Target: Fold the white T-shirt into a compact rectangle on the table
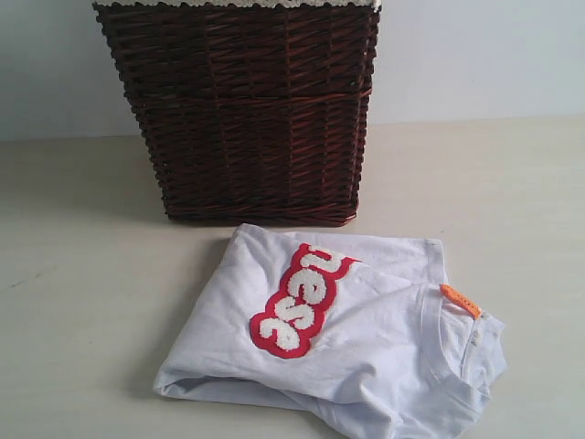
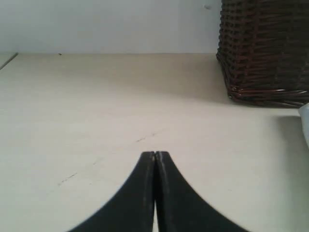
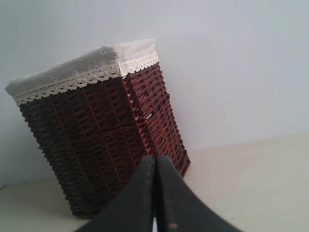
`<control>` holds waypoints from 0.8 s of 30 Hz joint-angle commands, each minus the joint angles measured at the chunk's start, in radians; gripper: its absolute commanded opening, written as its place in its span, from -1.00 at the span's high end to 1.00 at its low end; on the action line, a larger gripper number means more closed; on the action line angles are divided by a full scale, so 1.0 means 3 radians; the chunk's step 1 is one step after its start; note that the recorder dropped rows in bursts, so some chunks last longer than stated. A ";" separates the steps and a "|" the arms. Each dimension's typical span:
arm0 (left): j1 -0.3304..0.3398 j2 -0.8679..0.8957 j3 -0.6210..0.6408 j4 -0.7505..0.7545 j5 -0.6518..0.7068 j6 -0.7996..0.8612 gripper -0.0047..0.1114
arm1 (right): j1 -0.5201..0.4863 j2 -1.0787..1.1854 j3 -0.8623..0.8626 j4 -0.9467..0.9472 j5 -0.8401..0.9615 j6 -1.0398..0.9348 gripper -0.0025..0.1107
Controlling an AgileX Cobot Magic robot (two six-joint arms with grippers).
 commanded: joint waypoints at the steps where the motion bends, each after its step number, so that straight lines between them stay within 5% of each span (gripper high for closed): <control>1: 0.0008 -0.0020 -0.0002 -0.0029 0.0005 -0.0012 0.92 | -0.0002 -0.0017 0.0018 0.0000 -0.0021 0.0000 0.96; 9: 0.0008 -0.0020 -0.0002 -0.0029 0.0005 -0.0012 0.92 | -0.0002 -0.0017 0.0018 -0.0351 -0.0020 -0.0184 0.96; 12: 0.0008 -0.0020 -0.0002 -0.0029 0.0005 -0.0012 0.92 | -0.0009 -0.0017 0.0071 -0.1029 -0.0092 -0.0004 0.96; 15: 0.0008 -0.0020 -0.0002 -0.0029 0.0005 -0.0012 0.92 | -0.0225 -0.0017 0.0141 -0.1574 -0.0446 0.0340 0.96; 24: 0.0008 -0.0020 -0.0002 -0.0029 0.0005 -0.0012 0.92 | -0.0794 -0.0017 0.0141 -0.1552 0.0255 0.0108 0.96</control>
